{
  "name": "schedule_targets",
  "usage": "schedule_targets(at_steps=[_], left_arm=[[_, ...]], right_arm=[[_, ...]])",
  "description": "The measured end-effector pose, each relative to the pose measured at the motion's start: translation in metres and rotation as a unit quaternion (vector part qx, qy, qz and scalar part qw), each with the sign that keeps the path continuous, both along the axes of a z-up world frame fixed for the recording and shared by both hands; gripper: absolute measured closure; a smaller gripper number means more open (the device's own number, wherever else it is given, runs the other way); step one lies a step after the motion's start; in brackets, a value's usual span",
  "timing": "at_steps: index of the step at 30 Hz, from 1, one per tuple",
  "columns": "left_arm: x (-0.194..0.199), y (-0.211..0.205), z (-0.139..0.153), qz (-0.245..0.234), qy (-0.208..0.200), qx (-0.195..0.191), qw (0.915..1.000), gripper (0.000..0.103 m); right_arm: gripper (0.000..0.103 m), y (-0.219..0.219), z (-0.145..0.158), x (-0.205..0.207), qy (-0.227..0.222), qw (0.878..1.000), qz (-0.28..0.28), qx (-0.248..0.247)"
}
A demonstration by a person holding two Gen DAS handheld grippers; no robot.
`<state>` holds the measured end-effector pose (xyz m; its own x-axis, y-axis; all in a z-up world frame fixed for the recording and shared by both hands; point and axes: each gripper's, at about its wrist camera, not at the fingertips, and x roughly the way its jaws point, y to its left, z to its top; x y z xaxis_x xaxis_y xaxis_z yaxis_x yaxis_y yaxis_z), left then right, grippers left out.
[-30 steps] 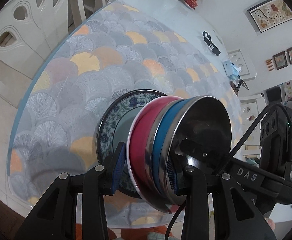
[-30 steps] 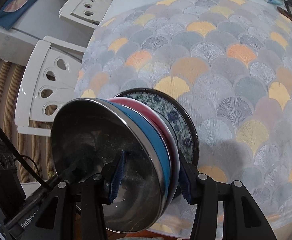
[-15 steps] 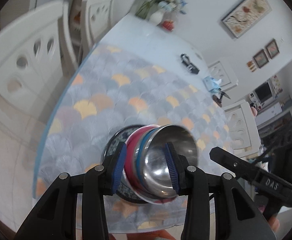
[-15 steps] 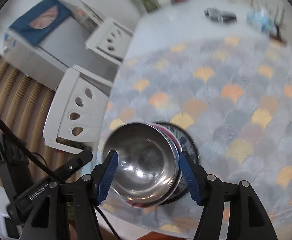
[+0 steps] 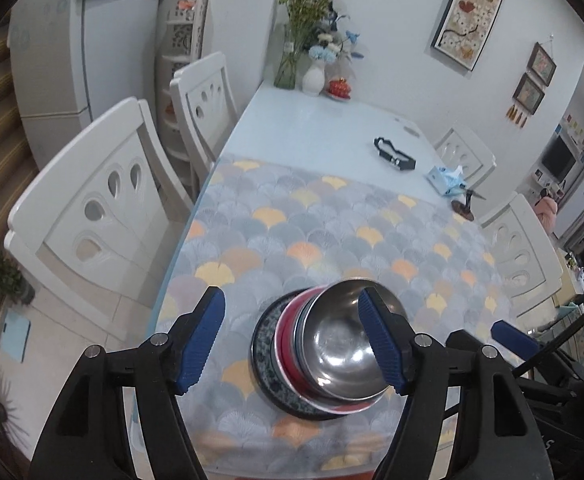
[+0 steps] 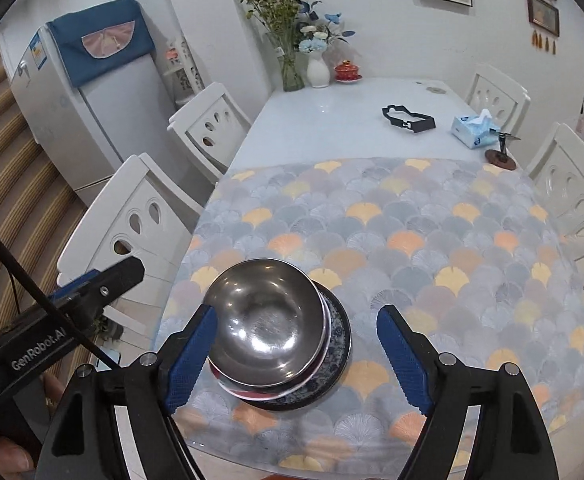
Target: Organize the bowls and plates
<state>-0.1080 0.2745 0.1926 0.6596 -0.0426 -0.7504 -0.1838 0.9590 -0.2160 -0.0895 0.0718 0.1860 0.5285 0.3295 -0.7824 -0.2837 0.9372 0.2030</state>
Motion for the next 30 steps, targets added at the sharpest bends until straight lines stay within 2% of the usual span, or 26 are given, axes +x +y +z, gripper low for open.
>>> schedule_targets(at_steps=[6,8,11,21,30], left_arm=[[-0.004,-0.004,-0.006,0.008,0.001,0.015,0.9999,0.035],[-0.005,-0.005,-0.007,0.015,-0.003,0.027,0.9995,0.03],[-0.008,-0.005,-0.007,0.026,-0.013,0.044,0.9986,0.03],[-0.004,-0.007,-0.012,0.024,0.015,0.067,0.9974,0.029],[-0.002,-0.006,-0.02,0.017,0.034,0.054,0.9978,0.029]], right_arm=[[0.023,0.0,-0.01,0.003,0.02,1.0,-0.003,-0.001],[0.023,0.001,-0.012,0.003,0.025,1.0,-0.002,0.0],[0.023,0.003,-0.013,0.003,0.028,1.0,0.001,-0.002],[0.023,0.003,-0.022,0.006,0.049,0.999,0.002,-0.004],[0.023,0.002,-0.029,0.006,0.066,0.998,0.001,0.0]])
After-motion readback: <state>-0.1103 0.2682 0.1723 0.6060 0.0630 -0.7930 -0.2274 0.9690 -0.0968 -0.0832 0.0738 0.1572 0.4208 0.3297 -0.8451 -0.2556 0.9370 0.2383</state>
